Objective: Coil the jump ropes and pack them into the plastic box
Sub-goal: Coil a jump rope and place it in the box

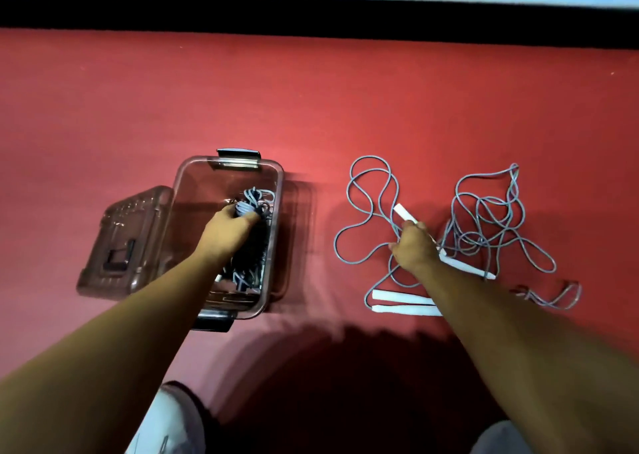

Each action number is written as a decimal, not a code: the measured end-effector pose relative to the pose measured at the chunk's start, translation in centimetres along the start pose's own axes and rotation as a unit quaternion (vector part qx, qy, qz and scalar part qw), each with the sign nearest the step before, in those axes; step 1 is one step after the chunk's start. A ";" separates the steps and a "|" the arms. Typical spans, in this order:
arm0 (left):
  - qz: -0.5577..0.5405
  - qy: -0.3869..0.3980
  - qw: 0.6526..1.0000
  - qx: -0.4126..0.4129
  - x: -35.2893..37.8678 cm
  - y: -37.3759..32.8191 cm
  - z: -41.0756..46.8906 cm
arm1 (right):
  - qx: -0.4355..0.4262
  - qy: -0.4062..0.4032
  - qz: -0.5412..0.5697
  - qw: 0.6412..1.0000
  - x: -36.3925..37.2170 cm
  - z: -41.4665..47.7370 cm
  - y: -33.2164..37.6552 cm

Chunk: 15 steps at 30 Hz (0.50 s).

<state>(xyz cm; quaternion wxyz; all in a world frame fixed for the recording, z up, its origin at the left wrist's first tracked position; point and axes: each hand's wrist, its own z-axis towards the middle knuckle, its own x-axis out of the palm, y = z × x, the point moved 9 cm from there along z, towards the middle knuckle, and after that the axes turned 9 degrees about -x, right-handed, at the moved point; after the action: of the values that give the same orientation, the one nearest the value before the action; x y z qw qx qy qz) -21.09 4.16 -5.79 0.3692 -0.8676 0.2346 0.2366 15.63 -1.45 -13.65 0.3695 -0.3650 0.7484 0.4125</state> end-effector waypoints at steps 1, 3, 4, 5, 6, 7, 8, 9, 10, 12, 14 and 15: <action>-0.001 -0.011 1.000 0.000 -0.3 0.0 0.1 | -0.004 0.009 -0.015 1.000 0.7 -0.3 0.0; 0.020 -0.055 0.998 0.006 -1.1 -0.8 0.0 | -0.009 0.041 -0.046 0.998 1.5 -1.2 0.2; 0.028 -0.085 0.996 0.013 -1.6 -1.2 -0.2 | -0.014 0.061 -0.054 0.997 1.9 -1.5 0.3; 0.031 -0.117 0.992 0.022 -2.2 -2.0 -0.9 | -0.028 0.075 -0.049 0.996 1.9 -2.0 0.7; 0.028 -0.149 0.988 0.038 -2.8 -2.7 -1.9 | -0.042 0.086 -0.041 0.995 2.0 -2.6 1.2; 0.024 -0.177 0.982 0.064 -3.6 -4.0 -3.4 | -0.063 0.091 -0.027 0.994 1.3 -3.2 1.8; 0.027 -0.196 0.976 0.092 -3.7 -4.8 -3.8 | -0.083 0.100 -0.002 0.992 1.6 -3.2 2.5; 0.030 -0.198 0.972 0.124 -3.9 -6.3 -4.8 | -0.103 0.102 0.032 0.989 0.7 -3.4 3.5; 0.042 -0.184 0.969 0.159 -3.5 -7.5 -5.7 | -0.113 0.104 0.080 0.985 -0.1 -3.8 4.4; 0.066 -0.103 0.969 0.216 -2.5 -10.3 -8.0 | -0.132 0.111 0.153 0.973 -3.9 -5.3 6.9; 0.076 0.032 0.962 0.261 -0.8 -12.7 -11.0 | -0.158 0.124 0.188 0.961 -8.1 -7.1 9.8; 0.084 0.099 0.951 0.279 0.0 -13.6 -12.5 | -0.172 0.135 0.210 0.953 -10.3 -8.3 11.3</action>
<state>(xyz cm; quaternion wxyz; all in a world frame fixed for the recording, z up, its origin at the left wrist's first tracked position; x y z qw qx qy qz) -10.19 3.11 9.10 0.5504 -0.7259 0.3987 0.1053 8.66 -1.86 2.29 0.1021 -0.3098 0.7689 0.5499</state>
